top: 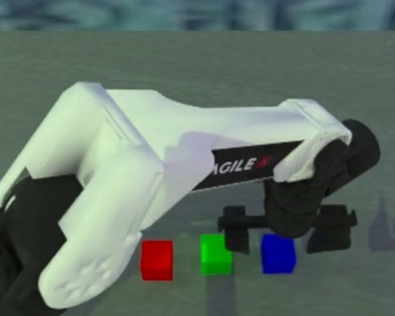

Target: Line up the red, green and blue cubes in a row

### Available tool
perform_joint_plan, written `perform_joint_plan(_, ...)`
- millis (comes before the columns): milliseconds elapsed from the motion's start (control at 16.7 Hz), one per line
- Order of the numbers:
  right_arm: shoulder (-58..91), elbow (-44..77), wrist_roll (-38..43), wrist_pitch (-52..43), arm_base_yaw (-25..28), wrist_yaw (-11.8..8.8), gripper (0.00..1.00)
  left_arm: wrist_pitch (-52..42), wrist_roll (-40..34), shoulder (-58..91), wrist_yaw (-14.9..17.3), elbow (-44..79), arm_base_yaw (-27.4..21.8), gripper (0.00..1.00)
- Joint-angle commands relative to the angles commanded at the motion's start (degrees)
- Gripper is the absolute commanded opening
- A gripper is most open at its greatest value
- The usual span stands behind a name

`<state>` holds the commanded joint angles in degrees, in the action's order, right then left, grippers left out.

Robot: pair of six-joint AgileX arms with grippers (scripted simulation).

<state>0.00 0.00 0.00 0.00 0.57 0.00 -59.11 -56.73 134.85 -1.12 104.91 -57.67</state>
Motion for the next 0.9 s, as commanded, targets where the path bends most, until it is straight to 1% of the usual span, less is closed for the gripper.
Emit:
perform_joint_plan(420, 0.0, 0.0, 0.0, 0.0, 0.0, 0.0, 1.0, -1.0, -0.1, -0.2, 0.0, 1.0, 0.0, 1.0)
perform_joint_plan(720, 0.0, 0.0, 0.0, 0.0, 0.0, 0.0, 1.0, -11.2, -0.3, -2.3, 0.1, 8.2, 0.5, 1.0)
perform_joint_plan(900, 0.0, 0.0, 0.0, 0.0, 0.0, 0.0, 1.0, -13.7, -0.3, -3.3, 0.0, 10.5, 0.9, 1.0)
